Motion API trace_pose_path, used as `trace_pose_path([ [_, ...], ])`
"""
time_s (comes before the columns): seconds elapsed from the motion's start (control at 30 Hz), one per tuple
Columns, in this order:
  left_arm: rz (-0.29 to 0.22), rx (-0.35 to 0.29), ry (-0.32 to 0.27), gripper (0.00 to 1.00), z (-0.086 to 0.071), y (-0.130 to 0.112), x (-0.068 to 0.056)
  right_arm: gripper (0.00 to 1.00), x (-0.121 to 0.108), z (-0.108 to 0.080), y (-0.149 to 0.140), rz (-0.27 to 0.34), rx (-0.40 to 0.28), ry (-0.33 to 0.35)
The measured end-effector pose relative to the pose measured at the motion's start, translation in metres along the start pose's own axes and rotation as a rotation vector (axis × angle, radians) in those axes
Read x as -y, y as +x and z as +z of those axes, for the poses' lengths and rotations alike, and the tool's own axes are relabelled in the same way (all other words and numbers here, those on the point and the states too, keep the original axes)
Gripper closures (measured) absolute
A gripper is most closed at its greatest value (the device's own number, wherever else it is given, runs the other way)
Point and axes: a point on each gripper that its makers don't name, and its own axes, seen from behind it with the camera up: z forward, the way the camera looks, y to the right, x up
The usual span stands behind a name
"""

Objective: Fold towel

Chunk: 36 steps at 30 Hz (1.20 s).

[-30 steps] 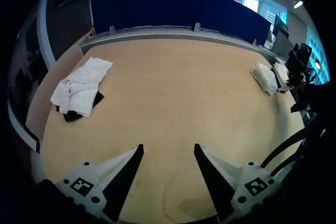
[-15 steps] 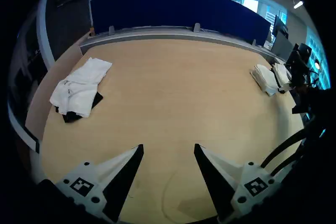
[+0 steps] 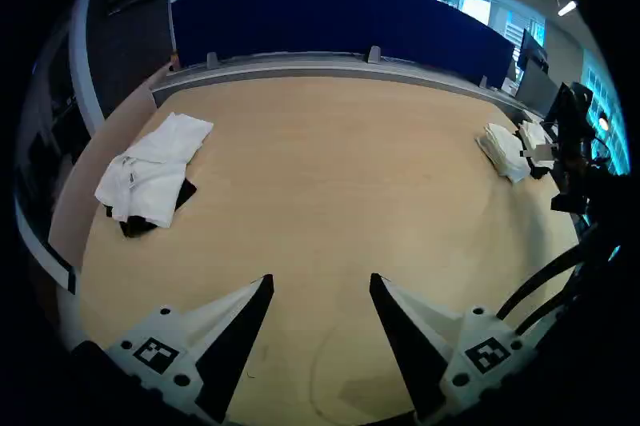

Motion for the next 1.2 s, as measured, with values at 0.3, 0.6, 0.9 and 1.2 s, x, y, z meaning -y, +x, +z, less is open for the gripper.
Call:
trace_pose_path([
  [0.3, -0.009, 0.0, 0.01, 0.11, -0.003, -0.002, 0.006, 0.0, 0.004, 0.013, 0.0, -0.043, 0.018, -0.007],
  [0.6, -0.001, 0.006, 0.015, 0.11, 0.0, -0.004, 0.006, 0.0, -0.002, 0.03, -0.031, -0.057, 0.101, -0.013],
  [0.9, -0.007, 0.009, 0.017, 0.11, 0.001, -0.004, 0.007, 0.0, -0.001, 0.032, -0.037, -0.068, 0.115, 0.003],
  [1.2, -0.017, 0.008, 0.019, 0.11, 0.002, -0.001, 0.008, 0.0, -0.006, 0.024, 0.009, -0.057, 0.035, 0.001],
])
